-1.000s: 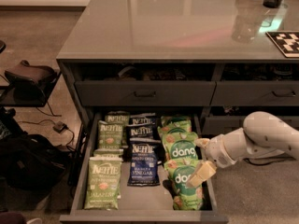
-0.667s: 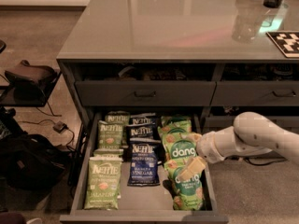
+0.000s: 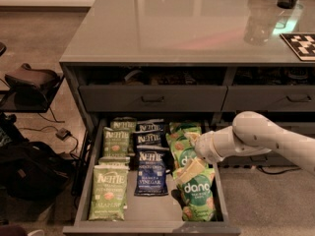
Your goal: Pick blue chip bag from middle drawer and place on counter
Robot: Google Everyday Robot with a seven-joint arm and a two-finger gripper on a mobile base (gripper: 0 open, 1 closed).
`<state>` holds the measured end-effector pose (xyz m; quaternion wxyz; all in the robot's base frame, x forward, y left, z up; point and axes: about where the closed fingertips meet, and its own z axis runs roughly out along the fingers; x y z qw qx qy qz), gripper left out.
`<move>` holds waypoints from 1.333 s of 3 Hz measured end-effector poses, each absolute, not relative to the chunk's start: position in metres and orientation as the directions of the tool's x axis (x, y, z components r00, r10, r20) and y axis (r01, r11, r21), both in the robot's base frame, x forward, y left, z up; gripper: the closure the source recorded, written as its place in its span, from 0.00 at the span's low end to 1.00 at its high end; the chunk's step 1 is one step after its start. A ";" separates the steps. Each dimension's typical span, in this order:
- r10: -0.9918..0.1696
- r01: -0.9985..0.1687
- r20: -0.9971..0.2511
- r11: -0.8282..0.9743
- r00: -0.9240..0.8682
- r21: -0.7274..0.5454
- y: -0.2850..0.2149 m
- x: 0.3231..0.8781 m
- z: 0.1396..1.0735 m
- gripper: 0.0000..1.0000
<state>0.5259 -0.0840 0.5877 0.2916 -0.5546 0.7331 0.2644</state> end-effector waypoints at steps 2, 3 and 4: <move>-0.729 -0.963 -0.637 0.254 -0.250 0.088 -0.057 0.551 0.533 0.00; -0.776 -0.964 -0.575 0.242 -0.260 0.109 -0.033 0.575 0.491 0.00; -0.781 -0.942 -0.530 0.302 -0.331 0.143 -0.033 0.590 0.445 0.00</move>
Offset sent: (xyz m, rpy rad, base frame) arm 0.0602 0.0708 -0.0996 -0.2579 0.0810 0.0306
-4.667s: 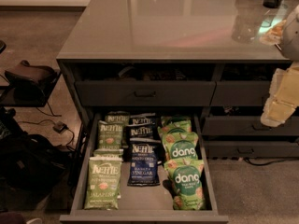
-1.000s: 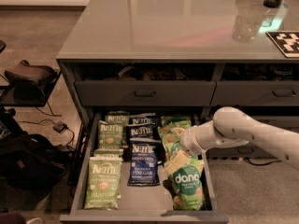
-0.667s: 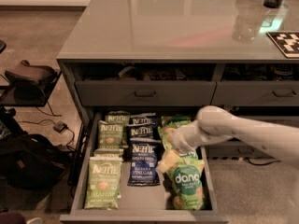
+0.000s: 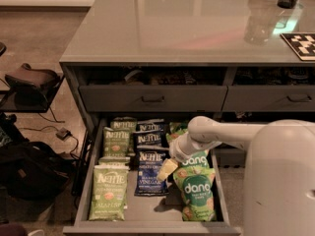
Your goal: Pick blue chip bag from middle drawer and place on counter
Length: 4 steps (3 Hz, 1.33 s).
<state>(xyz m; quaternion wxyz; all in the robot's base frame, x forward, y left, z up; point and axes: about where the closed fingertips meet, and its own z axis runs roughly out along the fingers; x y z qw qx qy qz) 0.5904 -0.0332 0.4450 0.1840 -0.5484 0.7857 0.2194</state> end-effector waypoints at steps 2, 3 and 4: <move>-0.771 -0.928 -0.531 0.361 -0.351 0.089 -0.025 0.604 0.406 0.00; -0.775 -0.939 -0.555 0.343 -0.303 0.034 -0.008 0.615 0.419 0.00; -0.779 -0.947 -0.575 0.320 -0.250 -0.021 0.006 0.633 0.438 0.00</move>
Offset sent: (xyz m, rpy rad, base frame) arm 0.0259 0.0149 -0.0454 -0.0183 -0.1127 -0.0856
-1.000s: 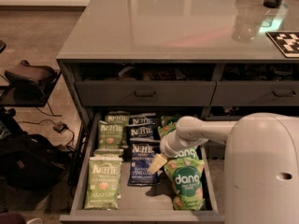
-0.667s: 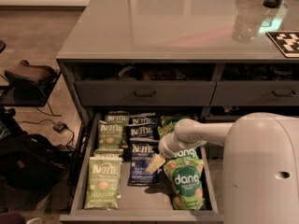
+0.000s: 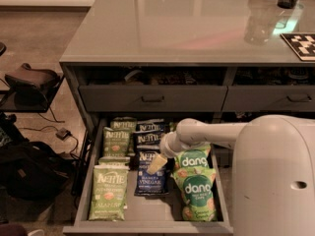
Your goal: Pick blue chip bag from middle drawer and place on counter
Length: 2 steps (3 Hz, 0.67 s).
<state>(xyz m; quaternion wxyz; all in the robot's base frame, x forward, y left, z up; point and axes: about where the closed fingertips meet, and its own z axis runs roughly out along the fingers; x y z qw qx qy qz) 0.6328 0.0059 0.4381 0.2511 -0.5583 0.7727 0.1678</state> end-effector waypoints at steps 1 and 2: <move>-0.775 -0.950 -0.584 0.311 -0.242 -0.020 0.013 0.639 0.441 0.00; -0.762 -0.952 -0.596 0.306 -0.252 0.012 0.017 0.634 0.435 0.00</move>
Offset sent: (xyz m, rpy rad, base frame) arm -0.0019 0.0137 -0.0056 0.0630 0.0474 0.0149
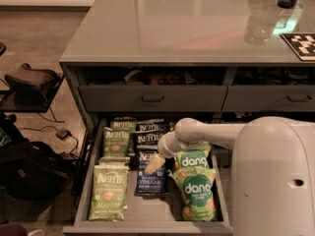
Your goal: Pick blue chip bag from middle drawer and place on counter
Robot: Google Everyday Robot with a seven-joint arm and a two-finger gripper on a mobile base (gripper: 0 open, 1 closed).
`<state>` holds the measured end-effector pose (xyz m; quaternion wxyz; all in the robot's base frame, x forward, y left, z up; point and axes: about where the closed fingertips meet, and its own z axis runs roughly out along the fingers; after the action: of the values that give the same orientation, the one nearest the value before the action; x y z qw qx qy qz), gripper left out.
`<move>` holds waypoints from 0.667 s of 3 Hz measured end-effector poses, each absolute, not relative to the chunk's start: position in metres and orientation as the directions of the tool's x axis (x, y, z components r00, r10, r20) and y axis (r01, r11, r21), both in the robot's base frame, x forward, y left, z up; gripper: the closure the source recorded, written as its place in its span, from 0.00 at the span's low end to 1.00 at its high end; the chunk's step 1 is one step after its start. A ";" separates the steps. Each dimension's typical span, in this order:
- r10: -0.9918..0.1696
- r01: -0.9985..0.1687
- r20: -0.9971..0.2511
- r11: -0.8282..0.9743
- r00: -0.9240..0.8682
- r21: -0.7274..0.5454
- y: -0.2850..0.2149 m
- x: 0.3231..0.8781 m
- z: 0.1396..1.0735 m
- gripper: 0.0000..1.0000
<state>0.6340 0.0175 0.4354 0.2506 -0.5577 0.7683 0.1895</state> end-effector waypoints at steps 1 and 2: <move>-0.755 -0.962 -0.613 0.272 -0.231 0.028 0.031 0.626 0.435 0.00; -0.753 -0.970 -0.625 0.241 -0.206 0.029 0.043 0.618 0.436 0.00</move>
Offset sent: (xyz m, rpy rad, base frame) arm -0.0236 0.0369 0.0068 0.0563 -0.0034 0.0990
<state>0.6177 0.0432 0.4365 0.2526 -0.5772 0.7462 0.2148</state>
